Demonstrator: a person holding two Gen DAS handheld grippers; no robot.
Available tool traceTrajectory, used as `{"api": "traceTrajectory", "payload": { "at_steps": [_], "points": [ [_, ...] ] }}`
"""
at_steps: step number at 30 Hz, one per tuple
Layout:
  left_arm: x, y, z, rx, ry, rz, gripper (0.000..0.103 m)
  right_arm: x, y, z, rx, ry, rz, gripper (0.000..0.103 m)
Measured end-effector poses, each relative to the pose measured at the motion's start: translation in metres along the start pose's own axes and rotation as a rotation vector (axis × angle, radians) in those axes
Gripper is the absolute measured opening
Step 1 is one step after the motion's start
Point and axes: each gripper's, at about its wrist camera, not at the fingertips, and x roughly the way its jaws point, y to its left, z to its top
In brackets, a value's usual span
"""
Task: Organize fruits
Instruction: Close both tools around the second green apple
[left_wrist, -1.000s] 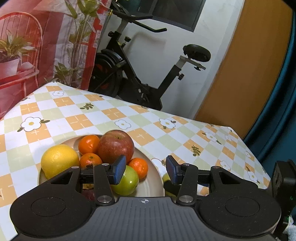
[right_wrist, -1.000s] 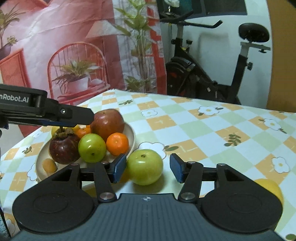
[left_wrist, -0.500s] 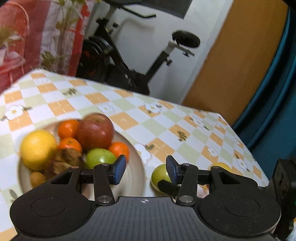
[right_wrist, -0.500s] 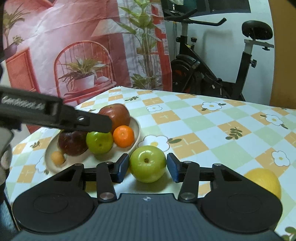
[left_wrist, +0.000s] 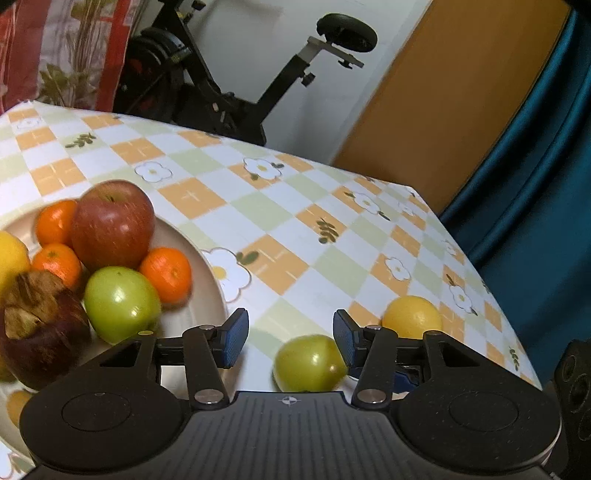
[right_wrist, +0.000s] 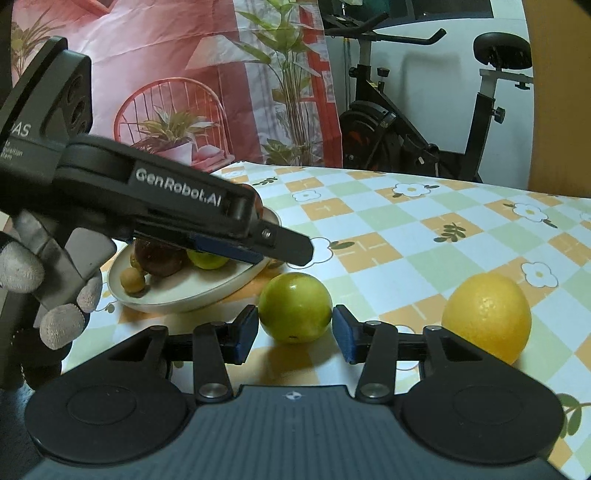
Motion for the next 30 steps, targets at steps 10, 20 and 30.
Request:
{"api": "traceTrajectory", "payload": {
  "at_steps": [10, 20, 30],
  "points": [
    [0.005, -0.011, -0.01, 0.051, 0.039, -0.029, 0.052, -0.004, -0.002, -0.003, 0.022, 0.01, 0.007, 0.047],
    [0.007, -0.014, -0.028, 0.054, 0.085, -0.067, 0.052, -0.007, -0.004, -0.007, 0.048, 0.037, 0.019, 0.048],
    [0.004, -0.016, -0.037, 0.084, 0.059, -0.051, 0.051, -0.003, -0.007, -0.007, 0.069, 0.053, 0.037, 0.05]
  ]
}}
